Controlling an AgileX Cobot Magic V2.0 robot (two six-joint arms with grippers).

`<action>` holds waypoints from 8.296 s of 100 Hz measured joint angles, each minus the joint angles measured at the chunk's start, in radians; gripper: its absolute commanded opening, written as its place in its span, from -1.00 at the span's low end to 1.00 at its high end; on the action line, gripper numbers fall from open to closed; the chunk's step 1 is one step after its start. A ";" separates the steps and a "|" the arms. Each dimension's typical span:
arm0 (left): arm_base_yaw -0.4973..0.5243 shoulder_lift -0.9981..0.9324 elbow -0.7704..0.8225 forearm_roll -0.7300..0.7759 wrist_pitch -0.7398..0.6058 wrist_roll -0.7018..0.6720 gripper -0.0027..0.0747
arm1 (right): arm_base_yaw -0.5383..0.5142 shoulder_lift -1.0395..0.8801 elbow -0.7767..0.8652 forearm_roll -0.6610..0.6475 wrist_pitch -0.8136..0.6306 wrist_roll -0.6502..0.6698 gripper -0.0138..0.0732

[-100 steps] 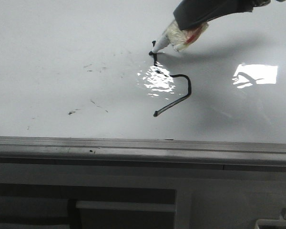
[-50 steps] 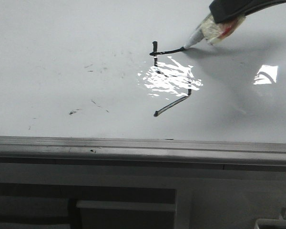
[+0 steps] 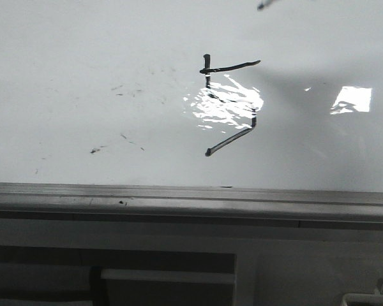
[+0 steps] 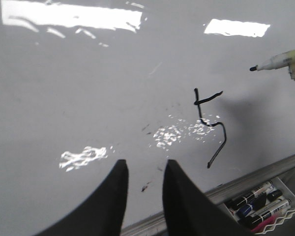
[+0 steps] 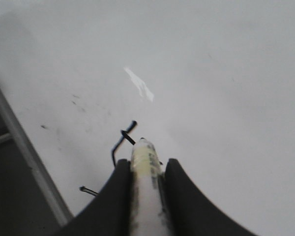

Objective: Write number 5 on whiteboard

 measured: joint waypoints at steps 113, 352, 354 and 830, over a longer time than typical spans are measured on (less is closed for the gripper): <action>-0.375 0.520 -0.405 0.027 0.379 0.562 -0.86 | 0.519 0.031 -0.005 -0.113 0.075 -0.096 -0.78; -0.274 0.753 -0.248 -0.422 -0.294 0.137 -0.38 | 0.276 -0.204 0.078 -0.044 0.045 0.034 -0.82; -0.275 0.753 -0.249 -0.422 -0.294 0.137 -0.38 | 0.276 -0.204 0.078 -0.044 0.043 0.034 -0.82; 0.297 -0.578 0.404 0.597 0.134 -0.431 -0.98 | 0.130 -0.931 0.456 -0.252 -0.029 0.172 -0.80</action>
